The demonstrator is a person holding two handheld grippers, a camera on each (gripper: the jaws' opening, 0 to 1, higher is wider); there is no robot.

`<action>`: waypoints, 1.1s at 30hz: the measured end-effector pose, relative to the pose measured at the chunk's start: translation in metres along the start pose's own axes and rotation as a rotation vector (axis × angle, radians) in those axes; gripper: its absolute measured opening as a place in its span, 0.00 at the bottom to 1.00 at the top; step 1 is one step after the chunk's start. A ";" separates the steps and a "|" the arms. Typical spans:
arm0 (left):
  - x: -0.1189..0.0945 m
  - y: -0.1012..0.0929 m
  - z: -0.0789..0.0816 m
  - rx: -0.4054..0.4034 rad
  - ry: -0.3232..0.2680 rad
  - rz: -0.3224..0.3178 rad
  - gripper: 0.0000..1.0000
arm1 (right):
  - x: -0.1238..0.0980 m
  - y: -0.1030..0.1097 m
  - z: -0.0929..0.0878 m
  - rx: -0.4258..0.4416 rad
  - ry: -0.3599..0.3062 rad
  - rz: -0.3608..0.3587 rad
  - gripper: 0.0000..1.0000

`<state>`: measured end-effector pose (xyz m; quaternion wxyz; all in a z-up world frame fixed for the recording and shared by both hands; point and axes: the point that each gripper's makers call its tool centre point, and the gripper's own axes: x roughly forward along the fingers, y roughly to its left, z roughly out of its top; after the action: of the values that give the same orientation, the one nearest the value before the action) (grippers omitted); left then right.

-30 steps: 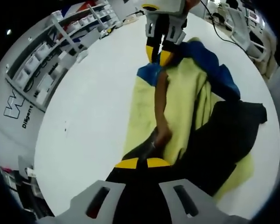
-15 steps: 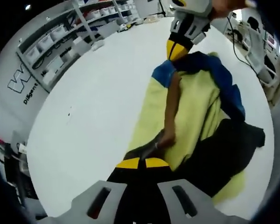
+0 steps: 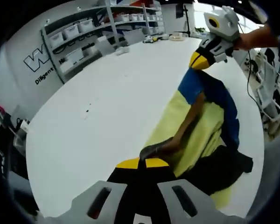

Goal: Fold the garment on the visible template until the final outline fits inside the template.

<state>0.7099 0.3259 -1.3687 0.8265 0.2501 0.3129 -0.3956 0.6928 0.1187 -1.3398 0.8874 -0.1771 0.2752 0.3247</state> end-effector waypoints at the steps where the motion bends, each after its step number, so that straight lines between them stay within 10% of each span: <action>1: -0.003 0.003 0.003 -0.013 -0.009 0.005 0.01 | -0.001 -0.001 0.003 0.003 -0.008 -0.004 0.00; 11: -0.016 0.028 0.032 -0.131 -0.084 0.041 0.01 | -0.011 -0.019 0.036 0.040 -0.071 -0.044 0.00; 33: 0.028 0.083 0.061 -0.295 -0.112 0.072 0.01 | 0.039 -0.068 0.041 0.204 -0.057 -0.126 0.00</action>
<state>0.8105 0.3188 -1.3331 0.8840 0.1143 0.3119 -0.3290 0.7789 0.1085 -1.3221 0.9270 -0.0933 0.2698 0.2434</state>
